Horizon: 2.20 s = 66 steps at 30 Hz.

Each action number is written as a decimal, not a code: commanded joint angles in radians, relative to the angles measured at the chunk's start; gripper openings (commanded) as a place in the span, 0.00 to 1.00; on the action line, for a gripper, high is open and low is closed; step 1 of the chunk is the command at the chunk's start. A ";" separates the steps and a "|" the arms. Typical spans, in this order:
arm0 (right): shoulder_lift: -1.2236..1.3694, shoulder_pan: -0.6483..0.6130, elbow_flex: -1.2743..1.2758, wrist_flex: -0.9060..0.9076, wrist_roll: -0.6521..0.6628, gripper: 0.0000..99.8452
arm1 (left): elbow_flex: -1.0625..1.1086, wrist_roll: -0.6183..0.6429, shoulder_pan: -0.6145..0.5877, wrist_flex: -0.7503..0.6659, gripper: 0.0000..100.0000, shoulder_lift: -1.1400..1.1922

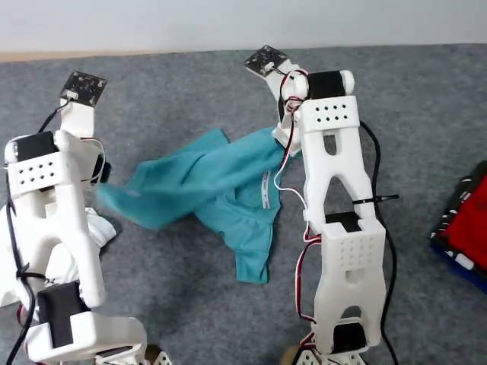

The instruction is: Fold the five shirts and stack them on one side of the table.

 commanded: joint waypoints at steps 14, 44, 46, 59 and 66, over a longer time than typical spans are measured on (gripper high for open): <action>0.033 0.038 -0.048 0.042 -0.025 0.01 | -0.127 -0.388 0.014 0.278 0.20 0.112; 0.077 0.042 -0.048 0.044 -0.060 0.01 | -0.621 -0.749 0.097 0.336 0.21 0.674; 0.077 0.042 -0.048 0.044 -0.060 0.01 | -0.636 -0.752 0.100 0.347 0.21 0.698; 0.079 0.042 -0.052 0.044 -0.060 0.01 | -0.581 -0.781 0.083 0.399 0.20 0.746; 0.077 0.042 -0.052 0.042 -0.060 0.01 | -0.506 -0.802 0.083 0.399 0.20 0.749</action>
